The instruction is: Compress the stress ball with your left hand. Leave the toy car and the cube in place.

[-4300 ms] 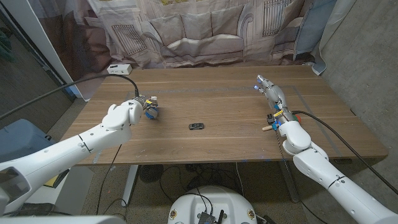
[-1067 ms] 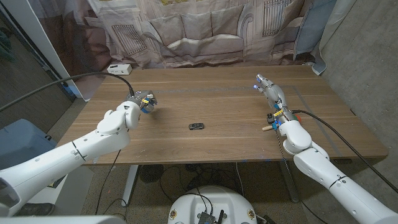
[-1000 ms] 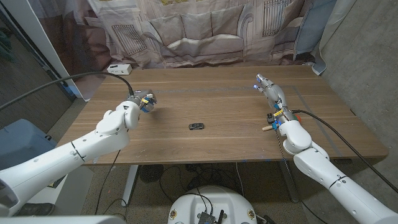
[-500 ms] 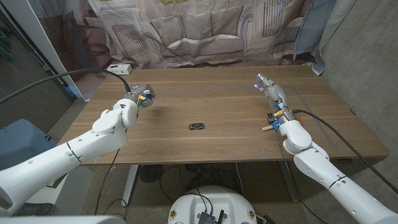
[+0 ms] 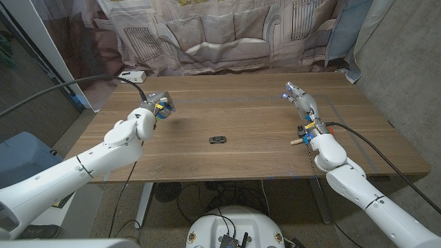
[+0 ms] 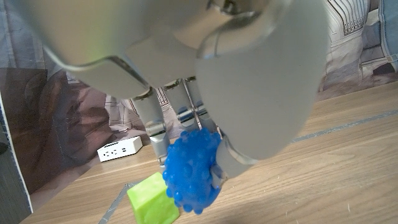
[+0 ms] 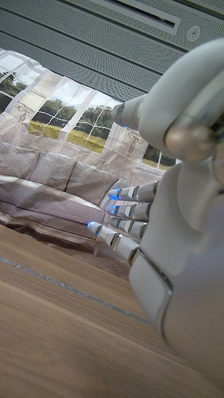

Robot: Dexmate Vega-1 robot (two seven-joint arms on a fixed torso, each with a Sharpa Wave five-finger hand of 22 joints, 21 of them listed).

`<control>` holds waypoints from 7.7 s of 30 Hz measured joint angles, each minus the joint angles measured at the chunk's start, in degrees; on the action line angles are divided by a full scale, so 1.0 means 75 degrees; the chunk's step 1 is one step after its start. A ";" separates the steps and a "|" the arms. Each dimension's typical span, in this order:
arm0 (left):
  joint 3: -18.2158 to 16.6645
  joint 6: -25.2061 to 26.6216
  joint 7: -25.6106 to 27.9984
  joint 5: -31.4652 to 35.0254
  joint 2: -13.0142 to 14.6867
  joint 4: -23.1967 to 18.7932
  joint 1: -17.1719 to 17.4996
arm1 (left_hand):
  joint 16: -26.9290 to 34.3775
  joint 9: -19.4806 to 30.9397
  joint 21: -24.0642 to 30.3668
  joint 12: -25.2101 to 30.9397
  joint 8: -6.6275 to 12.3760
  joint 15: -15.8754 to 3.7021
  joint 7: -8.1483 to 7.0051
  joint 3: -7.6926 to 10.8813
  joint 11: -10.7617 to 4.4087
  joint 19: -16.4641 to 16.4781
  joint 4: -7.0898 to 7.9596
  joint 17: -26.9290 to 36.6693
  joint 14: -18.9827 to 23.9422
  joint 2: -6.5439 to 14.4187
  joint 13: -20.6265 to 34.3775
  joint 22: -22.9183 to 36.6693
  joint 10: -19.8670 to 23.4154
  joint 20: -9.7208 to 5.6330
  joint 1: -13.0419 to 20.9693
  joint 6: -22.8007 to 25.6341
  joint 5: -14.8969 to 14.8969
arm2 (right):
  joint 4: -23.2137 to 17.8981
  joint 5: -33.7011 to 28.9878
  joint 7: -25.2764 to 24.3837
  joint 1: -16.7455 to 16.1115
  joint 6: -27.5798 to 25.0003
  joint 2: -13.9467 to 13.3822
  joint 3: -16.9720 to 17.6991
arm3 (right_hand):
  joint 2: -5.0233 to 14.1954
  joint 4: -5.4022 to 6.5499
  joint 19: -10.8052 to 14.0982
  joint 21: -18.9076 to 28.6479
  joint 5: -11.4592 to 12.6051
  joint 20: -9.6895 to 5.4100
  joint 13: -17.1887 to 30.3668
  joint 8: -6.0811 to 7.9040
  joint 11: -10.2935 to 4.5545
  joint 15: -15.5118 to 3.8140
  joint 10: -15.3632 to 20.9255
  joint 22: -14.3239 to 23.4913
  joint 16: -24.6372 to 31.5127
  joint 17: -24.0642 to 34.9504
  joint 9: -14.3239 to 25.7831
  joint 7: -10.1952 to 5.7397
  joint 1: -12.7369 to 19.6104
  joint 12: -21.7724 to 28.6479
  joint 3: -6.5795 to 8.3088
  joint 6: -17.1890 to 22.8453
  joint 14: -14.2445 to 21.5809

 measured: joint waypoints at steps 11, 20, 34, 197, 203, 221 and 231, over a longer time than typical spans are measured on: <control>-0.0040 -0.0036 0.0289 -0.0245 -0.0142 0.0094 0.0003 | 0.0145 -0.0059 0.0370 0.0058 0.0065 0.0011 0.0053 0.0010 -0.0043 0.0107 -0.0009 0.0130 0.0201 -0.0205 0.0148 -0.0026 0.0263 0.0106 0.0204 0.0377 0.0001 | -0.0008 -0.0004 -0.0032 -0.0008 -0.0002 0.0004 0.0009 | 0.0000 0.0000 0.0000 0.0000 0.0000 0.0000 0.0000 0.0000 0.0000 0.0000 0.0000 0.0000 0.0000 0.0014 0.0000 0.0000 0.0000 0.0000 0.0000 0.0000 0.0000; 0.0060 0.0011 0.0307 -0.0289 -0.0107 0.0144 -0.0106 | -0.0456 -0.0036 0.0374 -0.0488 -0.0555 -0.0238 -0.0050 -0.0282 0.0040 -0.0402 0.0283 0.0119 -0.0046 -0.0163 0.0335 -0.0005 -0.0662 -0.0403 0.0163 -0.0685 0.0001 | -0.0009 -0.0025 -0.0057 0.0014 -0.0038 0.0026 0.0004 | 0.0000 0.0000 0.0000 0.0000 0.0000 0.0000 0.0000 0.0000 0.0000 0.0000 0.0000 0.0000 0.0000 0.0013 0.0000 0.0000 0.0000 0.0000 0.0000 0.0000 -0.0001; 0.0327 -0.0026 -0.0308 -0.0193 0.0129 0.0210 -0.0482 | -0.0778 0.0000 0.0387 -0.0948 -0.0970 -0.0192 0.0010 -0.0733 0.0166 -0.0298 0.0758 0.0002 -0.0390 0.0431 0.0190 -0.0159 -0.1208 -0.0720 -0.0717 -0.1368 -0.0001 | 0.0021 -0.0069 -0.0090 0.0086 -0.0061 0.0068 -0.0032 | 0.0000 0.0000 0.0000 0.0000 0.0000 0.0000 0.0000 0.0000 0.0000 0.0000 0.0000 0.0000 0.0000 0.0013 -0.0001 0.0000 0.0000 0.0000 0.0000 0.0000 -0.0001; 0.0247 -0.0595 -0.0482 -0.0281 0.0057 0.0659 -0.0809 | -0.0967 0.0259 0.1285 -0.1541 -0.1148 -0.0141 -0.0150 -0.0558 0.0058 -0.0790 0.0559 -0.0048 -0.0358 0.0458 0.0821 -0.0198 -0.0995 -0.0662 -0.1274 -0.1339 0.0374 | 0.0709 -0.0185 -0.0209 0.0442 0.0451 0.0483 -0.0170 | 0.0081 -0.0032 0.0654 0.0075 -0.0028 0.0029 0.0000 0.0000 0.0068 0.0083 0.0123 -0.0015 0.0102 0.0012 -0.0001 0.0110 0.0160 0.0000 0.0032 0.0055 0.0328; 0.0379 -0.0593 -0.0738 -0.0125 0.0096 0.0689 -0.0987 | -0.0967 0.0223 0.1210 -0.1570 -0.1251 -0.0109 -0.0150 -0.0662 0.0050 -0.0936 0.0704 -0.0010 -0.0552 0.0367 0.0821 -0.0196 -0.1184 -0.0603 -0.1652 -0.1502 0.0402 | 0.0707 -0.0171 -0.0211 0.0431 0.0447 0.0482 -0.0162 | 0.0081 -0.0032 0.0654 0.0076 -0.0028 0.0029 0.0000 0.0000 0.0098 0.0083 0.0153 -0.0015 0.0102 0.0012 -0.0001 0.0110 0.0160 0.0000 0.0032 0.0055 0.0328; 0.0560 -0.0825 -0.1419 0.0228 0.0173 0.0814 -0.1273 | -0.0967 0.0189 0.1092 -0.1569 -0.1309 -0.0052 -0.0179 -0.0736 0.0068 -0.1124 0.0731 -0.0011 -0.0802 0.0297 0.0756 -0.0232 -0.1356 -0.0604 -0.1935 -0.1719 0.0355 | 0.0790 -0.0182 -0.0199 0.0562 0.0383 0.0525 -0.0213 | 0.0080 -0.0032 0.0682 0.0047 -0.0028 0.0056 0.0000 0.0000 0.0110 0.0083 0.0165 -0.0015 0.0102 0.0012 -0.0002 0.0110 0.0160 0.0000 0.0032 0.0055 0.0328; 0.0392 -0.1204 -0.1192 0.0163 0.0140 0.0954 -0.1047 | -0.0967 0.0178 0.1033 -0.1569 -0.1309 -0.0052 -0.0179 -0.0768 0.0068 -0.1155 0.0763 -0.0027 -0.0802 0.0279 0.0718 -0.0232 -0.1355 -0.0573 -0.2054 -0.1718 0.0354 | 0.0783 -0.0185 -0.0193 0.0587 0.0307 0.0522 -0.0229 | 0.0080 -0.0032 0.0681 0.0048 -0.0028 0.0056 0.0000 0.0000 0.0110 0.0083 0.0164 -0.0014 0.0102 0.0011 -0.0002 0.0110 0.0160 0.0000 0.0032 0.0055 0.0328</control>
